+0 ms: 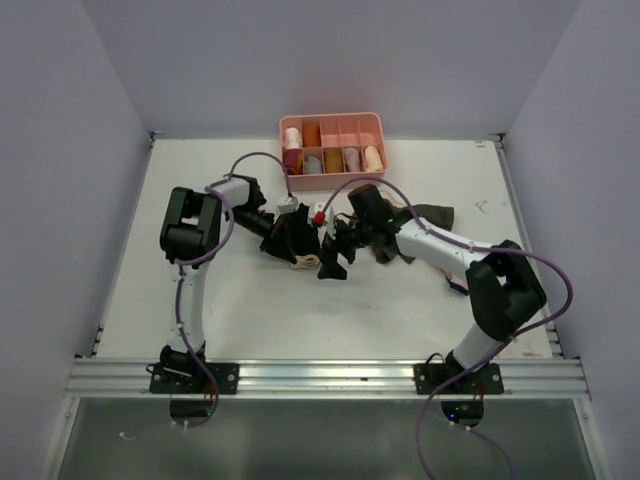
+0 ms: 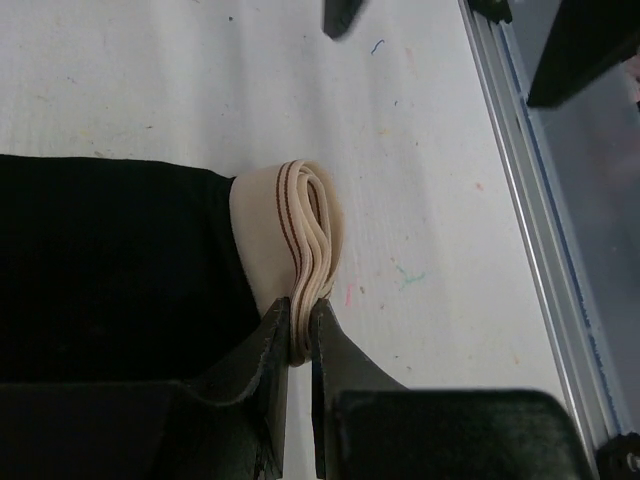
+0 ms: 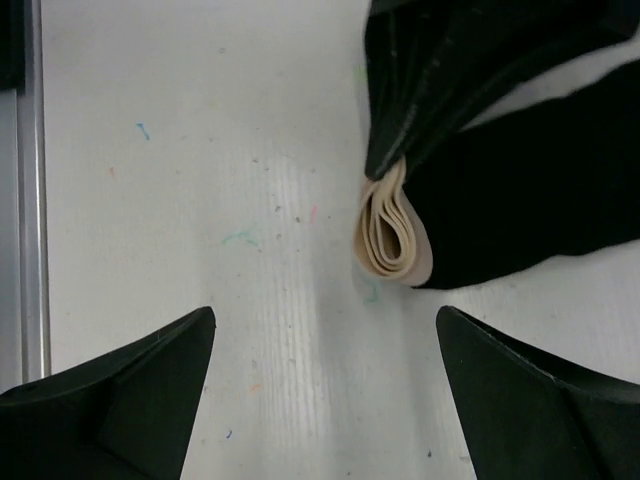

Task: Roll the underwear

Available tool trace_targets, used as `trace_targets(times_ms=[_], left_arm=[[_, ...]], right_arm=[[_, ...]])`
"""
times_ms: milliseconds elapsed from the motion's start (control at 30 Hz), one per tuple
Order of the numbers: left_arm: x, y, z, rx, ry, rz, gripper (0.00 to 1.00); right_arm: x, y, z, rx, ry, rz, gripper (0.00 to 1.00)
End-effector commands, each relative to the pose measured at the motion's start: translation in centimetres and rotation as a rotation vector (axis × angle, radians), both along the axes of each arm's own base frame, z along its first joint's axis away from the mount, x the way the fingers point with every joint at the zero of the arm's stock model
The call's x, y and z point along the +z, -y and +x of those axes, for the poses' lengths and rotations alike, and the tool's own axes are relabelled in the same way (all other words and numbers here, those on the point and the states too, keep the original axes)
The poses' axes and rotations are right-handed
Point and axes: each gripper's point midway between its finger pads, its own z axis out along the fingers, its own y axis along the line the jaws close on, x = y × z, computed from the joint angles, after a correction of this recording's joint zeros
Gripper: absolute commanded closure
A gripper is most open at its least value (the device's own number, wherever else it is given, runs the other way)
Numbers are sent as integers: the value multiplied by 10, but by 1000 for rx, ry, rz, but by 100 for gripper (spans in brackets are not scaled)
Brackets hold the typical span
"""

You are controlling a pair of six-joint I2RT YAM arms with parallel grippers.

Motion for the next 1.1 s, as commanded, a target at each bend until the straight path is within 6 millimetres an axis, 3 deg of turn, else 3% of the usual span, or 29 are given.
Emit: trace_targets(times_ms=[0, 100, 367, 567, 933, 967, 1000, 1067], left_arm=[[-10, -6, 6, 5, -36, 28, 100], [-11, -7, 6, 9, -45, 34, 100], [-16, -9, 4, 6, -58, 44, 100], [-17, -9, 3, 5, -59, 44, 100], [-19, -10, 4, 13, -75, 50, 100], [-18, -9, 4, 14, -75, 48, 100], [-18, -10, 5, 15, -74, 48, 100], [-17, -10, 5, 15, -73, 46, 100]], right_arm=[[2, -31, 3, 106, 206, 20, 3], [-10, -43, 2, 151, 282, 1, 4], [-39, -47, 15, 169, 382, -45, 4], [-44, -60, 28, 142, 429, -26, 7], [-68, -64, 21, 177, 414, -54, 42], [-70, -64, 20, 180, 416, -56, 46], [-71, -65, 21, 179, 415, -58, 58], [-71, -65, 21, 181, 402, -63, 67]])
